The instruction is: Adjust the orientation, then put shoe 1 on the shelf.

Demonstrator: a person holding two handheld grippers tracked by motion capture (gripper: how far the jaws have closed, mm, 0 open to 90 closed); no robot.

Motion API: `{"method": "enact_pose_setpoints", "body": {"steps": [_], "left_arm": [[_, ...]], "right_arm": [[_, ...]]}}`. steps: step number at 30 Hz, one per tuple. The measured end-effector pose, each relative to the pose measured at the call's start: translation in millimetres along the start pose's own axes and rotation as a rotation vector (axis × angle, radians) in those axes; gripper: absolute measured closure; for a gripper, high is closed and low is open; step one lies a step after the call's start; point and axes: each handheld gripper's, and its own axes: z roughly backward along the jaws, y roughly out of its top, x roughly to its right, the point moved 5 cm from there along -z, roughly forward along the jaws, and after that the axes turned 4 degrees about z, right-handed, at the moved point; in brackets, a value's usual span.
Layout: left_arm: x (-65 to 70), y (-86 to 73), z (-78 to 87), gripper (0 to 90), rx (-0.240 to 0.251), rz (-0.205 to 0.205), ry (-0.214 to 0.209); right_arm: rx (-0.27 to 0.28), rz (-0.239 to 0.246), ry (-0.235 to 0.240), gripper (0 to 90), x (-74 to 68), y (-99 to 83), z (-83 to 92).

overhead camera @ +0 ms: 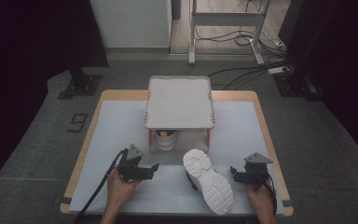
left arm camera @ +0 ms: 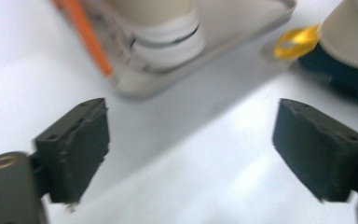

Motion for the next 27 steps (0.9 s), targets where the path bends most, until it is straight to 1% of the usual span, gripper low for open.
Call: {"method": "enact_pose_setpoints", "body": {"steps": [2,4,6,9,11,12,13,16,18,19,22,25,27], "left_arm": [[-7.9,-10.0,4.3,6.5,-0.007,0.019,0.006],[-13.6,-18.2,5.2,2.8,-0.012,0.025,0.017],[-19.1,-27.6,4.4,0.0,-0.024,0.018,0.024],[-26.7,-41.0,2.5,0.0,-0.023,0.018,0.030],[-32.2,-48.6,0.2,0.0,-0.031,0.008,0.053],[-35.0,-52.6,-1.5,0.0,-0.039,-0.003,0.079],[-36.5,-54.1,-2.1,0.0,-0.049,-0.005,0.091],[-37.5,-55.4,-3.3,0.0,-0.057,-0.002,0.090],[-37.1,-56.0,-5.3,1.4,-0.077,-0.004,0.100],[-37.1,-56.0,-6.1,2.3,-0.081,-0.003,0.096],[-39.1,-56.1,-6.8,2.1,-0.094,0.018,0.076],[-39.0,-56.1,-6.9,2.0,-0.094,0.018,0.078],[-38.9,-56.1,-7.0,2.0,-0.094,0.019,0.078]], "right_arm": [[-0.001,-0.001,0.001,13.2,0.1,0.0,-0.1],[-0.001,-0.003,0.001,13.1,0.1,0.0,-0.1],[-0.001,-0.002,0.000,13.0,0.2,0.0,-0.2],[-0.002,-0.002,-0.002,12.8,0.1,0.0,-0.2],[-0.001,0.001,-0.003,12.8,0.0,0.0,0.0],[0.000,0.003,-0.005,12.8,0.0,0.0,0.0],[0.000,0.004,-0.006,12.8,-0.2,0.0,0.1],[0.001,0.005,-0.007,12.9,-0.5,0.0,0.2],[0.001,0.005,-0.009,12.8,-0.6,0.0,0.3],[0.001,0.005,-0.008,12.9,-0.5,0.0,0.3],[0.001,0.004,-0.005,13.5,-0.2,-0.1,0.3],[0.004,0.007,-0.002,14.2,-0.8,0.1,0.6],[0.003,0.008,0.014,13.5,-0.9,0.3,0.9]]}}
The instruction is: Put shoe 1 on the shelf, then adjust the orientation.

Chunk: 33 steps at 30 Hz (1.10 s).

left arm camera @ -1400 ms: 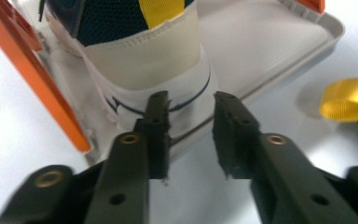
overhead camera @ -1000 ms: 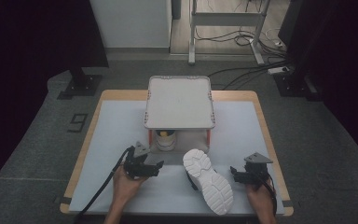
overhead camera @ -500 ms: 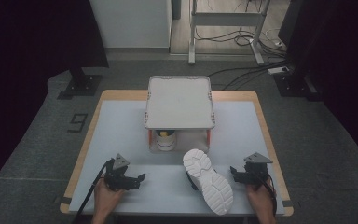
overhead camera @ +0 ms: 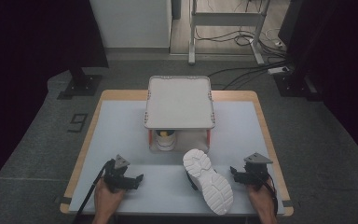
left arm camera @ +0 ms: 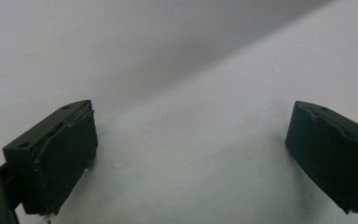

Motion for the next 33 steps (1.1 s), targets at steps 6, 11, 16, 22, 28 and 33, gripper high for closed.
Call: {"method": "enact_pose_setpoints", "body": {"steps": [6,11,16,22,28,33], "left_arm": [[0.0,0.0,-0.1,1.9,0.000,0.000,0.001],[0.0,-0.1,-0.1,1.9,0.000,0.000,0.001],[0.0,-0.1,-0.1,1.9,0.000,0.000,0.000],[0.1,0.0,-0.2,2.0,0.002,0.002,0.000],[0.0,-0.1,0.0,2.0,-0.001,0.000,0.001],[0.1,-0.2,0.1,2.2,0.000,0.000,0.001]], "right_arm": [[0.002,0.006,0.042,12.4,-3.2,4.3,8.8],[0.034,0.014,0.078,12.4,-8.3,22.3,33.0],[0.059,0.021,0.181,11.9,-26.6,40.8,56.7],[0.096,0.030,0.335,3.7,-61.3,59.5,71.6],[0.078,0.112,0.367,0.0,-98.4,71.7,70.1],[0.033,0.167,0.319,0.0,-117.6,74.4,54.2]]}}
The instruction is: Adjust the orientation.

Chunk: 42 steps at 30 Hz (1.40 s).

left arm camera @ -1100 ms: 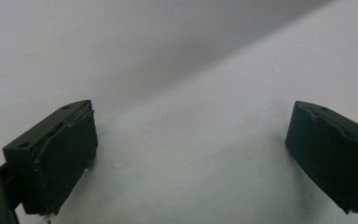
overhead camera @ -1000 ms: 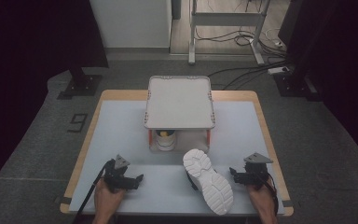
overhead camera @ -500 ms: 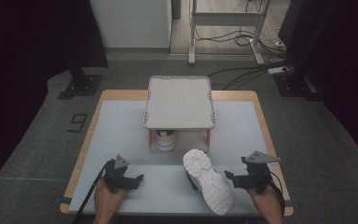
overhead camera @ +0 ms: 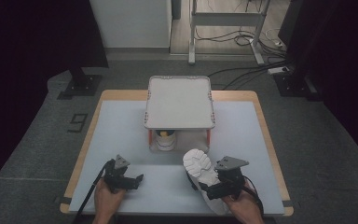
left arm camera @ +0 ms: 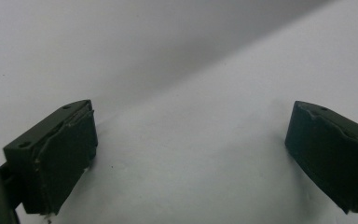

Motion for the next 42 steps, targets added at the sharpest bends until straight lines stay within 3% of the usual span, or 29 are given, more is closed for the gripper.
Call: {"method": "enact_pose_setpoints", "body": {"steps": [5,7,10,14,17,21,24,26,31,34,38,42], "left_arm": [[0.0,0.0,0.0,2.2,0.000,0.000,0.000],[0.1,0.0,0.0,2.2,0.000,0.000,0.000],[0.2,0.0,-0.1,2.2,0.002,0.003,0.000],[0.1,0.0,0.0,2.2,0.001,0.001,0.000],[0.1,0.0,0.0,2.2,0.000,0.002,0.000],[0.2,0.0,-0.1,2.2,0.001,0.002,0.000],[0.2,0.0,0.0,2.2,0.001,0.002,0.000],[0.2,0.0,-0.1,2.2,0.001,0.003,0.000],[0.2,0.0,-0.1,2.2,0.001,0.002,0.001],[0.2,0.0,-0.1,2.2,0.001,0.003,0.001],[0.2,0.0,-0.1,2.2,0.001,0.003,0.001],[0.2,0.0,-0.1,2.2,0.001,0.003,0.000]], "right_arm": [[-0.052,0.016,-0.034,0.0,-1.0,-5.5,-12.4],[-0.037,0.008,-0.030,0.0,1.6,-6.7,-10.9],[-0.019,0.004,-0.066,0.0,9.7,-7.2,-3.5],[-0.003,-0.026,-0.093,0.0,24.8,-11.2,4.7],[-0.032,-0.028,-0.134,0.0,38.6,-18.8,7.2],[-0.001,-0.085,-0.153,1.5,57.0,-28.0,12.3],[-0.012,-0.103,-0.181,1.2,69.2,-34.2,17.9],[-0.005,-0.121,-0.174,1.3,72.0,-35.6,22.5],[-0.008,-0.092,-0.189,2.6,66.2,-32.7,33.2],[-0.037,-0.068,-0.222,4.0,67.4,-34.6,34.9],[-0.019,-0.115,-0.210,2.8,78.6,-39.4,38.9],[0.002,-0.143,-0.233,2.5,90.0,-43.0,48.3]]}}
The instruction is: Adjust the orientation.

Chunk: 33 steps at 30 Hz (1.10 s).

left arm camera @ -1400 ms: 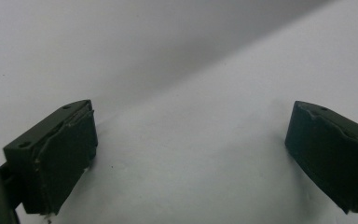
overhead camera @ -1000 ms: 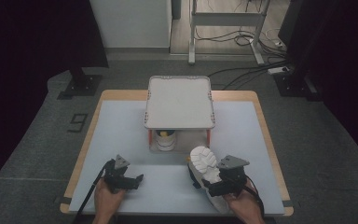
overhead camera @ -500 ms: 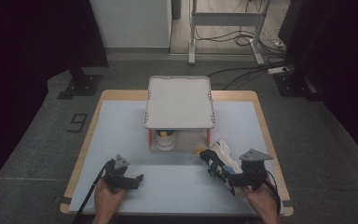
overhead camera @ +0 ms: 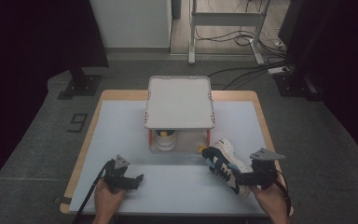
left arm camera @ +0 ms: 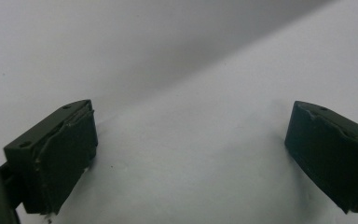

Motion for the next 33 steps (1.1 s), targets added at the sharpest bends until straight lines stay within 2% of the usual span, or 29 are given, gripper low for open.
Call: {"method": "enact_pose_setpoints", "body": {"steps": [9,14,23,27,30,33], "left_arm": [[0.0,0.0,0.0,2.2,0.000,0.000,0.000],[-0.1,0.0,0.0,2.2,0.000,0.000,0.000],[0.0,0.1,-0.1,2.2,0.000,0.002,0.000],[-0.1,0.1,-0.1,2.2,0.000,0.001,0.000],[0.0,0.1,-0.1,2.2,0.000,0.002,0.000],[-0.1,0.0,-0.1,2.2,0.000,0.001,0.000]], "right_arm": [[0.025,-0.047,-0.076,7.7,29.0,-9.3,16.5],[0.017,-0.069,-0.121,12.4,42.1,-16.1,24.6],[0.046,-0.095,-0.083,13.5,42.0,-10.1,29.6],[0.069,-0.073,-0.058,26.8,34.7,2.8,27.3],[0.083,-0.061,-0.009,37.6,26.7,15.2,21.5],[0.074,-0.047,0.029,43.4,19.5,27.3,8.6]]}}
